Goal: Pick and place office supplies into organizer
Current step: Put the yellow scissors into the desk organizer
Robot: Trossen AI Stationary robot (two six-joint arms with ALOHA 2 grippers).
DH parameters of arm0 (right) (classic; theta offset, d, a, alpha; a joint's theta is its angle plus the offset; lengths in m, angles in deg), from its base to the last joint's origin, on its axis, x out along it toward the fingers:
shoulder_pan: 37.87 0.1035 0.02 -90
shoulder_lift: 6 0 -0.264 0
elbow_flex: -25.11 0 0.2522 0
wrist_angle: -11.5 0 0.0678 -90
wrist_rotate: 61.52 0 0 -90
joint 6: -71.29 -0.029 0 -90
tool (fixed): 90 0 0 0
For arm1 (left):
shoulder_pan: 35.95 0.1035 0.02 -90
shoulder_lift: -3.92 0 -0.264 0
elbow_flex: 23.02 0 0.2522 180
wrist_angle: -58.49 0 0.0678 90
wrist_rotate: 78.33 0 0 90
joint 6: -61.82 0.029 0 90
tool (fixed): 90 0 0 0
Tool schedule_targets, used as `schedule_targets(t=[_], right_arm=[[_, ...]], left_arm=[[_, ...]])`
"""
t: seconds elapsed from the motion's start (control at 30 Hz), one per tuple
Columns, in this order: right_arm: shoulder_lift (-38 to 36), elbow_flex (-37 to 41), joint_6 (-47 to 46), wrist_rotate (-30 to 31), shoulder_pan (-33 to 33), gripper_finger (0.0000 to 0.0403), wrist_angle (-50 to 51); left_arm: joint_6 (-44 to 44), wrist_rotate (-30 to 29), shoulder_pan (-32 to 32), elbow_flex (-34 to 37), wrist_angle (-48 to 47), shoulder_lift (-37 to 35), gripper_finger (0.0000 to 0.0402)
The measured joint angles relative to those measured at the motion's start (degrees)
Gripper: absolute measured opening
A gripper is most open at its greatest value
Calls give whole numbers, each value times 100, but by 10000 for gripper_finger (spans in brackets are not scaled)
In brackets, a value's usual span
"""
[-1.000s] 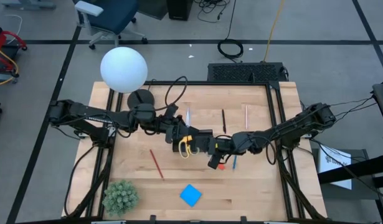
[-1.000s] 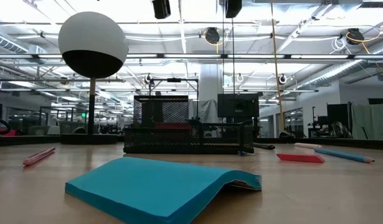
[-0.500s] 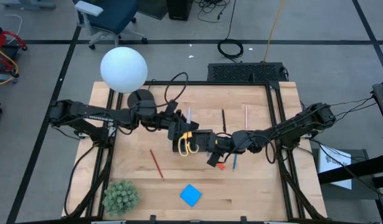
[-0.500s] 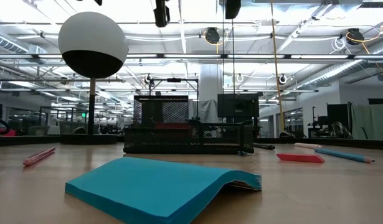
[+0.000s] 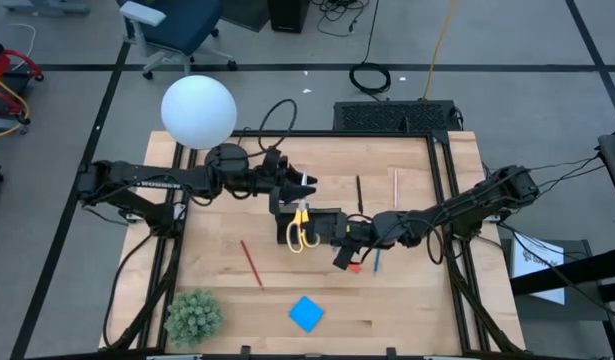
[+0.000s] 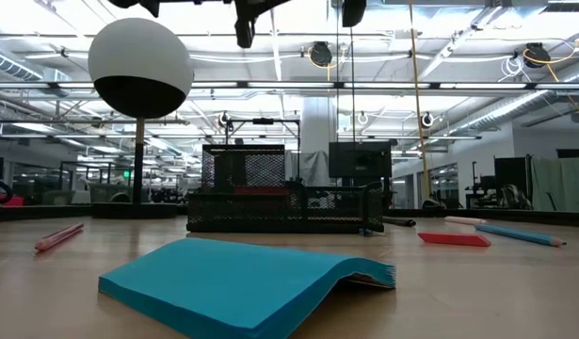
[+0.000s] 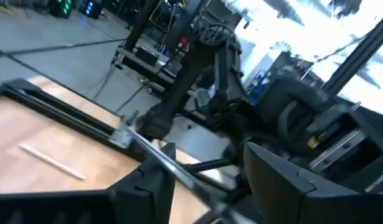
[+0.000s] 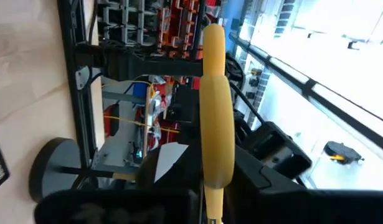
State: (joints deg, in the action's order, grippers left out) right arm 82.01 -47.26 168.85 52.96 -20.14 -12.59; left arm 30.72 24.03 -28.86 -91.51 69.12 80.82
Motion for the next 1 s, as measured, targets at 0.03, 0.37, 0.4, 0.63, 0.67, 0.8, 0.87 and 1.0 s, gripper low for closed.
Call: schedule_targets(t=[0.03, 0.37, 0.4, 0.63, 0.67, 0.8, 0.87, 1.0], right_arm=[[0, 0, -38, 75, 0, 26, -10], [5, 15, -396, 521, 4, 26, -383], [-2, 11, -457, 551, 4, 26, -463], [2, 9, -1466, 692, -11, 25, -807], [0, 9, -1683, 699, -35, 25, -831], [0, 9, -2628, 705, -130, 25, -881], [0, 9, -3052, 707, -190, 25, -885], [0, 9, -3770, 702, -311, 25, -843]], left_arm=[[227, 34, 67, 2, -64, -74, 185], [1847, -677, 576, -14, -863, -991, 186], [1964, -729, 589, -14, -1004, -1060, 186], [2685, -837, 552, -12, -1640, -1676, 186], [2828, -783, 522, -12, -1790, -1759, 186], [3382, -789, 279, -7, -2585, -2172, 186], [3583, -795, 107, -7, -2961, -2341, 186], [3706, -851, -295, -5, -3365, -2506, 186]])
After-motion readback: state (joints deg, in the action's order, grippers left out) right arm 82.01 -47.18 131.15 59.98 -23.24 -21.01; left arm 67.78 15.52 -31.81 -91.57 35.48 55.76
